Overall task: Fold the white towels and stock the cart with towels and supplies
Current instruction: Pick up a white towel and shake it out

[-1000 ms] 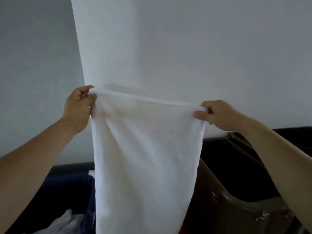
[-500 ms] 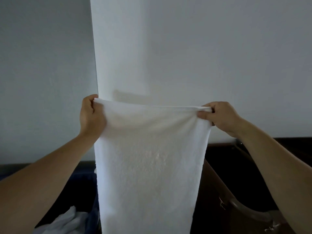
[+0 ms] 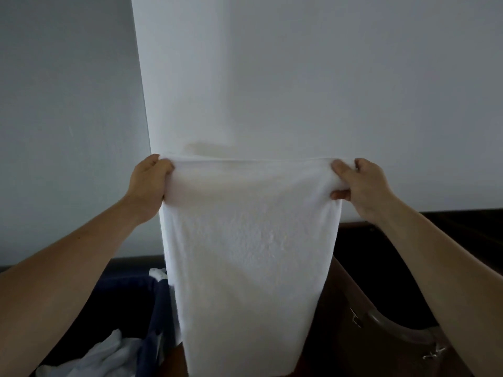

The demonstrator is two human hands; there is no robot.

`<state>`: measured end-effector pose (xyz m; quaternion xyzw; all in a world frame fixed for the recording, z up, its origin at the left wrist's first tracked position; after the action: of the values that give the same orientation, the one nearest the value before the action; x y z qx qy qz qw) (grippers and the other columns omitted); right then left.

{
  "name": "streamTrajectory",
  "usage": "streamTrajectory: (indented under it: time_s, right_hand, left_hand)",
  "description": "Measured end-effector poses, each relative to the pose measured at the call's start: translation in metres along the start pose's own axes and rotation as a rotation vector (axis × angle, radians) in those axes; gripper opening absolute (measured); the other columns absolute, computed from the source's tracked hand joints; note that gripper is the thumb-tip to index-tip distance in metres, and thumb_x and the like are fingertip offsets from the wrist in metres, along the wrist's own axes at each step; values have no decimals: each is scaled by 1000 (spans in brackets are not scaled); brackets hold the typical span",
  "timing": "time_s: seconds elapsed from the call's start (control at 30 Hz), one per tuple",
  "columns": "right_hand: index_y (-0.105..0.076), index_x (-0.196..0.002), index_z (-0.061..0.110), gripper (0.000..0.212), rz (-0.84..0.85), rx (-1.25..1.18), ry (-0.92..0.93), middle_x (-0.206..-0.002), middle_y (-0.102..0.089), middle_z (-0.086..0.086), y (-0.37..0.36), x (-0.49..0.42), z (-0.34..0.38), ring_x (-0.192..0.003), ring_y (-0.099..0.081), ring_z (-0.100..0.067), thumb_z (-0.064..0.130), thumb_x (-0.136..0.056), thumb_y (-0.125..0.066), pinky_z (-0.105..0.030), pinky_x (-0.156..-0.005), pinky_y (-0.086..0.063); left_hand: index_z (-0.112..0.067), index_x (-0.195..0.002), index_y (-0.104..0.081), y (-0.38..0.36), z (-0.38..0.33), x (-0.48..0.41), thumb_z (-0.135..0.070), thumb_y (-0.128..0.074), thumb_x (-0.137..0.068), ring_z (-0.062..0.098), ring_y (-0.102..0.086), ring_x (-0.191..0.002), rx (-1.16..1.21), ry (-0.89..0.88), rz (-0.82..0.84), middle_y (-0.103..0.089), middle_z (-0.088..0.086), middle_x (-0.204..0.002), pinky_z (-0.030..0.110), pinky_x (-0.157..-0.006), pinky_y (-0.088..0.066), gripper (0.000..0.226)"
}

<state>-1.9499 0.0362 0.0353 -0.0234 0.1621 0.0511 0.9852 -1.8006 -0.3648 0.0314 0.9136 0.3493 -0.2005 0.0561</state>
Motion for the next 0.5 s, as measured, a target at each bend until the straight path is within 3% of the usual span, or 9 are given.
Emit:
streamTrajectory:
  time_s: [0.1, 0.17, 0.27, 0.33, 0.43, 0.5]
  right_hand:
    - [-67, -105, 7, 48, 244, 12, 1, -107, -72, -6, -9, 8, 7, -97, -70, -22, 27, -65, -83, -27, -71, -57]
    - [-69, -103, 8, 38, 318, 130, -6, -101, -75, -5, -7, 12, 1, -94, -71, -20, 9, -67, -82, -32, -81, -56]
    - [-70, -91, 12, 23, 171, 170, 78, -72, -73, 4, 9, 7, -4, -65, -66, -12, -6, -77, -76, -33, -74, -54]
    - [-70, -88, 14, 20, 34, 36, 127, -69, -70, 5, 17, 3, -4, -59, -61, -12, -3, -79, -76, -28, -65, -53]
    - [-69, -96, 16, 18, 8, -30, 82, -89, -72, 1, 9, 2, -16, -81, -67, -19, 5, -83, -76, -23, -57, -53]
    - [-67, -103, 16, 21, -31, 25, 89, -98, -69, -1, 9, 1, -18, -92, -66, -22, 8, -85, -76, -23, -56, -55]
  left_hand:
    - [0, -94, -62, 3, -7, -7, -17, -54, -87, 14, -48, -69, -21, -37, 18, -52, 7, -82, 29, -61, -37, 20]
    - [-1, -98, -66, 5, -6, -9, -26, -60, -81, 18, -53, -81, -43, -34, 54, -59, 8, -90, 33, -73, -43, 31]
    - [-10, -88, -67, -1, 3, -12, -13, -59, -90, 19, -58, -83, -43, -38, 105, -63, 8, -92, 38, -79, -51, 9]
    - [-16, -82, -66, -5, -3, -14, -9, -57, -94, 16, -57, -77, -33, -83, 75, -62, 3, -86, 32, -71, -52, 16]
    - [-20, -84, -64, -5, -11, -18, -17, -58, -97, 11, -50, -66, -207, -151, 40, -57, -4, -76, 24, -61, -40, 14]
    - [-17, -97, -66, -6, -3, -21, -18, -57, -98, 13, -53, -72, -290, -144, 46, -61, -1, -84, 25, -66, -42, 9]
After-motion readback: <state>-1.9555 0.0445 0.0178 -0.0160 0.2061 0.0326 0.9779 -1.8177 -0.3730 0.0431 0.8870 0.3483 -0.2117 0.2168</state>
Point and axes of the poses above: each hand's wrist, its own x-axis away from the middle knuckle, its own y-axis out of the back of the hand, z = x × y, the point moved 10 cm from there along -x, towards the middle knuckle
